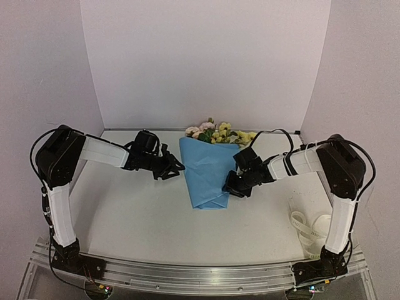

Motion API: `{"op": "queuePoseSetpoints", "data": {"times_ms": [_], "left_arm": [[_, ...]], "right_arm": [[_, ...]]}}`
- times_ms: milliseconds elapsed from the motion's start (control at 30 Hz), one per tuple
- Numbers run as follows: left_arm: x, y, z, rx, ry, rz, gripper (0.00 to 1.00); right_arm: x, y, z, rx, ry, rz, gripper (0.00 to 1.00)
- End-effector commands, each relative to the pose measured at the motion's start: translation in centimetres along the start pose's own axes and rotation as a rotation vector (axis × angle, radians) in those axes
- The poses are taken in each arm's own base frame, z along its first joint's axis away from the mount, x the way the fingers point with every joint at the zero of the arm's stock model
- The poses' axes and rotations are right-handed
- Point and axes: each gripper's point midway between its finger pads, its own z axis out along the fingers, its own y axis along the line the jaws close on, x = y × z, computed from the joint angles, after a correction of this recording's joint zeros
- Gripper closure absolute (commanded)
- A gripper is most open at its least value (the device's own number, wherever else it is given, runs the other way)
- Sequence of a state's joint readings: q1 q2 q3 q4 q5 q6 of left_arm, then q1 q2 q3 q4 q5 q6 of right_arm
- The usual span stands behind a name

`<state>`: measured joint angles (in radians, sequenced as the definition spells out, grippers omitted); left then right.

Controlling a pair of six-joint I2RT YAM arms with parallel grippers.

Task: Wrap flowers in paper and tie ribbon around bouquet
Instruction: Adjust the folded bouquet at the center of the board.

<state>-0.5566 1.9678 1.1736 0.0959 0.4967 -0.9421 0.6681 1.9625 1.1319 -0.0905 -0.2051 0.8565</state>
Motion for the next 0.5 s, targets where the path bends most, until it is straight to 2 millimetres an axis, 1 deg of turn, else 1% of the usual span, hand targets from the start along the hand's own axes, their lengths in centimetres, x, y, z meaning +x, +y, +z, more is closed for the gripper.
{"op": "queuePoseSetpoints", "data": {"times_ms": [0,100,233,333,467], "left_arm": [[-2.1,-0.4,-1.5,-0.001,-0.074,-0.002,0.64],[-2.9,0.2,-2.2,-0.014,-0.101,-0.016,0.64],[-3.5,1.2,-2.3,-0.053,-0.100,-0.004,0.64],[-3.7,3.0,-2.4,-0.140,-0.108,0.001,0.64],[-3.8,5.2,-2.7,-0.195,-0.106,-0.019,0.64]], "right_arm": [[2.3,-1.3,2.4,0.096,0.116,-0.074,0.71],[2.0,-0.1,3.1,0.135,0.134,-0.134,0.71],[2.2,1.9,4.4,0.143,0.165,-0.180,0.75],[2.6,3.7,5.3,0.127,0.178,-0.213,0.76],[3.2,6.3,6.2,0.100,0.194,-0.246,0.79]]}}
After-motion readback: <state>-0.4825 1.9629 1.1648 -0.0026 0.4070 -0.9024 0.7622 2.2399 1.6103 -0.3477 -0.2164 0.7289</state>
